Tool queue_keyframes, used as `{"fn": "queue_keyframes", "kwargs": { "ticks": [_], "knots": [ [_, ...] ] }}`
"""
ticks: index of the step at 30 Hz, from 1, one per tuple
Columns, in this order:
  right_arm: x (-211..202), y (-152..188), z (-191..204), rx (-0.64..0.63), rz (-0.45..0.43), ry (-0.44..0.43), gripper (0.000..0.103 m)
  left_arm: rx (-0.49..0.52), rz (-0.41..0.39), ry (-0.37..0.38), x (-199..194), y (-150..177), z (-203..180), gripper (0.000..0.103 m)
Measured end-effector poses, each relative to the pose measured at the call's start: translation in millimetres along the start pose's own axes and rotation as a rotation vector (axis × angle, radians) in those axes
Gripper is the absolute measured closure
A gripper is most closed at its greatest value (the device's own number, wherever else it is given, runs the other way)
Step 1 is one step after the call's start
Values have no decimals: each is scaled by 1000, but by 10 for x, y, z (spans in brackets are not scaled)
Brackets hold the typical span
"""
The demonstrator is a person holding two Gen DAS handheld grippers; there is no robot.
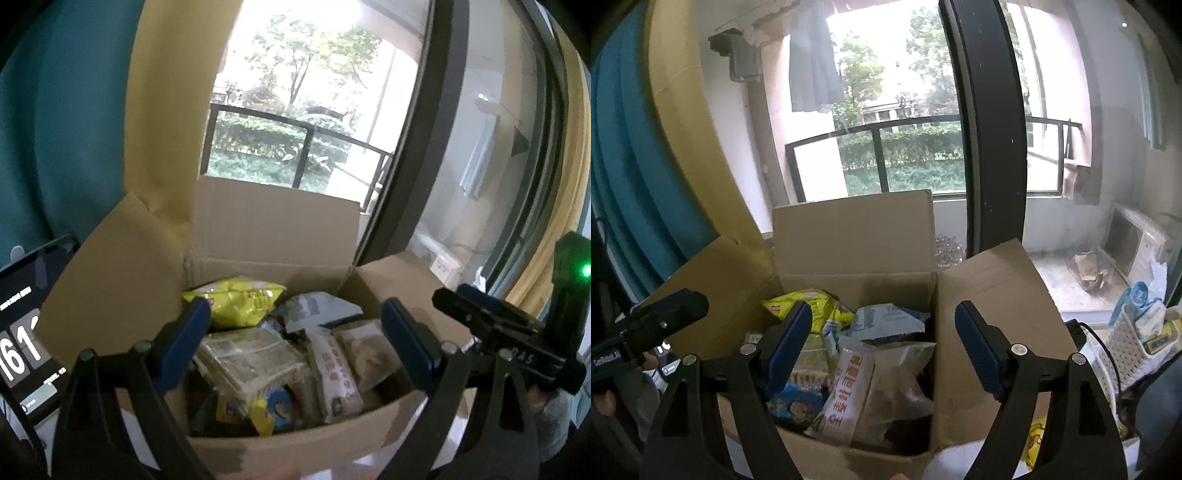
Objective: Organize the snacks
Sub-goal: 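Withdraw both grippers from the box back toward the orange bag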
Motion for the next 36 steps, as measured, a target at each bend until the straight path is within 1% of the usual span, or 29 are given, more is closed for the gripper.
{"fn": "queue_keyframes", "kwargs": {
  "ticks": [6, 14, 28, 36],
  "knots": [
    [-220, 45, 75, -8, -5, -2, 21, 15, 7, 7, -233, 108, -79, 9],
    [-528, 202, 131, -10, -4, 2, 21, 26, 12, 16, -539, 280, -178, 9],
    [-950, 604, 185, 11, 17, 5, 21, 43, 31, 28, -906, 631, -302, 9],
    [-1088, 896, 206, 40, 50, -5, 21, 45, 76, 19, -976, 927, -284, 9]
  ]
}}
Point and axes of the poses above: each gripper's, at about its wrist camera, not at the fingertips, and x roughly the way its jaws point, z to its left, y to its underside, the point moved 4 cm from there along x, roughly the way its jaws point, and after that the axes turned 1 degree about z, right-handed, at the moved point
